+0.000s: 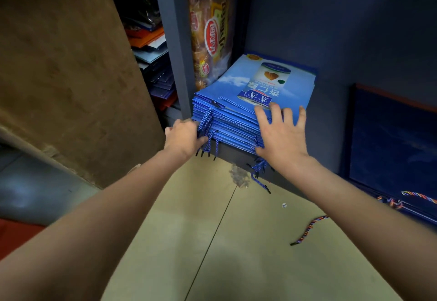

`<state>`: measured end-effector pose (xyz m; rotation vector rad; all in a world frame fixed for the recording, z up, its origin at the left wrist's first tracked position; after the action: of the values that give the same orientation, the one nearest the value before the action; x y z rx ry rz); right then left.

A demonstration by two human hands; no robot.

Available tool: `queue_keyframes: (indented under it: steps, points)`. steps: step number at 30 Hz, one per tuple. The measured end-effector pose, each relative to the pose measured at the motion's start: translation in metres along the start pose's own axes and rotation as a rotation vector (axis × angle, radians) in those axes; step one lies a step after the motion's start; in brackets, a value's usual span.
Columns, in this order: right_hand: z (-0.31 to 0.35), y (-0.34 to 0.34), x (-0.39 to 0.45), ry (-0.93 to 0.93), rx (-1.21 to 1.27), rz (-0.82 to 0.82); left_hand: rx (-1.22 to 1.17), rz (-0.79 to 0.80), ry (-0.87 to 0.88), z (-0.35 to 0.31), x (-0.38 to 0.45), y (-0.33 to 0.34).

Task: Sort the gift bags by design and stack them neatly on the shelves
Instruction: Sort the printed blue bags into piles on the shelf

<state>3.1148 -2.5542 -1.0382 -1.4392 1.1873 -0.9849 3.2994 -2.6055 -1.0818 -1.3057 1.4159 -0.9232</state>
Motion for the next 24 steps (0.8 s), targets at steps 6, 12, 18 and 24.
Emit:
queue_keyframes:
  steps: [6, 12, 18, 24]
  points:
    - [-0.013, -0.010, -0.016, -0.088, 0.040, -0.068, -0.287, -0.366, 0.198, 0.016, -0.029, -0.034]
    - [0.006, -0.020, 0.020, -0.106, 0.172, -0.066, -0.702, -0.153, -0.150, 0.008, -0.003, -0.015]
    - [0.044, -0.006, 0.044, -0.160, 0.085, -0.054, -0.851, -0.145, -0.182, -0.004, -0.014, 0.010]
    - [0.037, 0.005, 0.037, -0.154, -0.186, -0.112, -1.157, 0.021, -0.211, 0.000, -0.017, 0.019]
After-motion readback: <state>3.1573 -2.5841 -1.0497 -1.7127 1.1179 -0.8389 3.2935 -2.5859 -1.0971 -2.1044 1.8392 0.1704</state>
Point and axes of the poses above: each hand's wrist, its own x-axis towards the middle knuckle, its own y-axis out of the palm, z = x × y, the point moved 5 cm from there along x, towards the middle knuckle, and after that the axes turned 7 degrees about -y, right-handed, at the moved point
